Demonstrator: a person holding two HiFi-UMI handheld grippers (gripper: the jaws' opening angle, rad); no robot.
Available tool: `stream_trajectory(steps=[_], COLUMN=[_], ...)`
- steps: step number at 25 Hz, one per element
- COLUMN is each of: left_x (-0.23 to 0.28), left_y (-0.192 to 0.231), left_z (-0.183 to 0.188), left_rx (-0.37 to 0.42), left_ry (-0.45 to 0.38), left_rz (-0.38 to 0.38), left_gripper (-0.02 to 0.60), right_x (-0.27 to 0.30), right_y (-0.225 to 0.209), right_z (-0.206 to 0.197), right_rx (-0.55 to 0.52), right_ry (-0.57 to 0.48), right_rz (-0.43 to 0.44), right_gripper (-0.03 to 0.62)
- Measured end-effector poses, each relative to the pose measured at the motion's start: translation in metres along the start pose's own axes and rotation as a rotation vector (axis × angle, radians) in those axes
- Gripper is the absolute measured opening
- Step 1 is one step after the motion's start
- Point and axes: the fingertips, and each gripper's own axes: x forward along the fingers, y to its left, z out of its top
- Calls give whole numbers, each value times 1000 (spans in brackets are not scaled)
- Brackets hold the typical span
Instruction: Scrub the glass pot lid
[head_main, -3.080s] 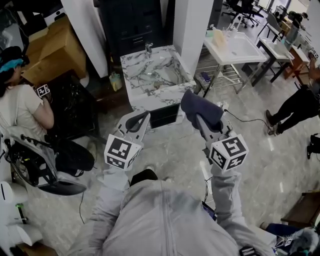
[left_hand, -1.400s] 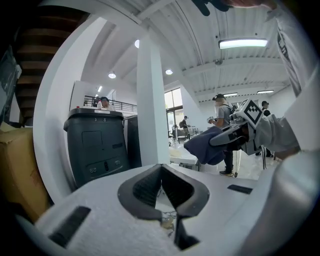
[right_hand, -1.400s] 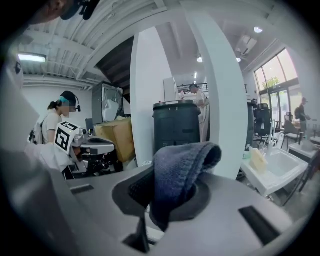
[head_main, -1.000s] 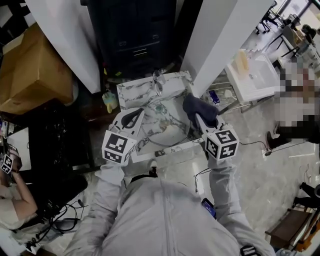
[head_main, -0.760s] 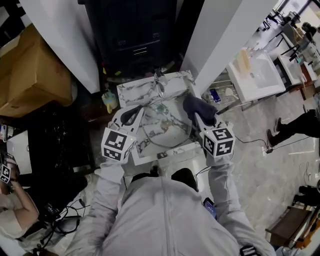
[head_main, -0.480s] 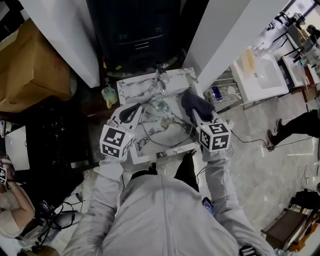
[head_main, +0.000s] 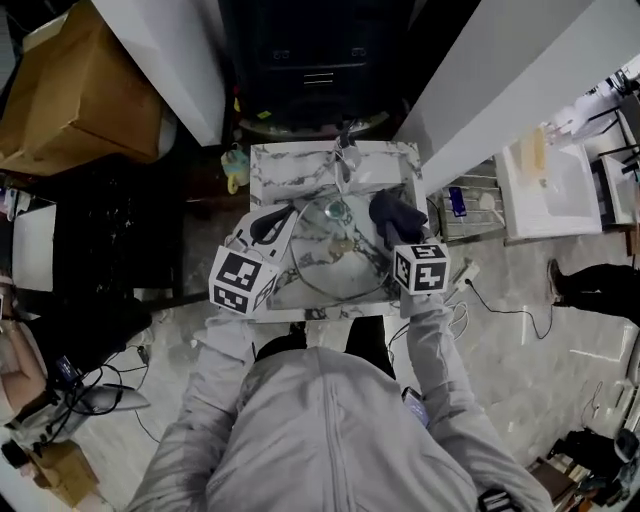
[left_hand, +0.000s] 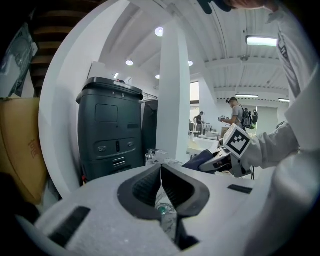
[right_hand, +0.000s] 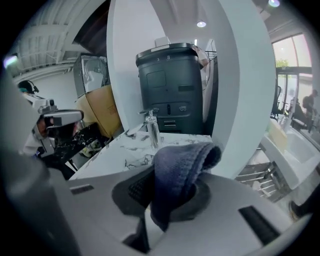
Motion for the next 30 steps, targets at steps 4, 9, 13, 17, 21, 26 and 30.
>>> stream_trajectory(steps=[4,9,13,17,21,26,30], left_x=[10,22,25,24,30,33,33], left_y=[-2,1,13,17,23,29,32], left_z=[-9,-24,-36,-50,-53,-57,-57], left_rx=[-35,-62,-83,-123,-128,-121,-116], left_ry=[17,47,69,86,92,102,107], left_rz=[40,72,102,104,76,49,30], left_gripper=[28,28,28,28,28,28,28], right_x=[23,53,85,112,131,144,150], right_y=[-10,-30,-43,-42,-37,-26,-14], right_z=[-9,-22,-36,-57,-63,-65,-62], right_rx=[9,7,2,-16,-12,-9,-11], right_ry=[40,83,131,202,219,217,216], right_rz=[18,-13,-64,-81,-86,-86,-85], right_gripper=[63,62,63,63,63,63,63])
